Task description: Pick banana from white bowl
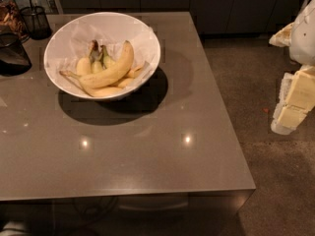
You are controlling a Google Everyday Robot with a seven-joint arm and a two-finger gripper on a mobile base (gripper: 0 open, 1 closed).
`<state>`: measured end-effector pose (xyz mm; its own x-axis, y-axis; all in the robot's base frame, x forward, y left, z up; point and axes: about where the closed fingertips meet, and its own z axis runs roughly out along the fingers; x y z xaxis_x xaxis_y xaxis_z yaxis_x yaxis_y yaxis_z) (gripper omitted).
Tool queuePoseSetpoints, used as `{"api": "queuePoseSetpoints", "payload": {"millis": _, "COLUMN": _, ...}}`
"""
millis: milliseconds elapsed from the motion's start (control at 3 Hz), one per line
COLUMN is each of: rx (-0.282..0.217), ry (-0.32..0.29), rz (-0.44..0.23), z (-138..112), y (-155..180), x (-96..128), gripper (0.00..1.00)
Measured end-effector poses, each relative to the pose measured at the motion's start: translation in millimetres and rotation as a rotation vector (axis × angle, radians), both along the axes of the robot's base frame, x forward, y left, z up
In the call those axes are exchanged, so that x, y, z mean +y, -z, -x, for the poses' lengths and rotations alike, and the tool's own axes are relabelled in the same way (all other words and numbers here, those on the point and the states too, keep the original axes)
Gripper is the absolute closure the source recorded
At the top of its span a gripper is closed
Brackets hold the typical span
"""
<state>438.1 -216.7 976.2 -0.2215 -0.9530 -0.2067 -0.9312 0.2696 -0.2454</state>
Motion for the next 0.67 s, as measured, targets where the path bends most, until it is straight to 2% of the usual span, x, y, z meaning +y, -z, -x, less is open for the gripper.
{"api": "queuePoseSetpoints", "payload": {"millis": 333, "rx": -0.002, "ry": -0.002, "rz": -0.002, "z": -1, "y": -1, "x": 1, "gripper": 0.0}}
{"api": "queuePoseSetpoints", "payload": {"millis": 667, "rx": 0.023, "ry": -0.044, "rz": 0.019, "z": -13, "y": -2, "x": 12, "gripper": 0.0}}
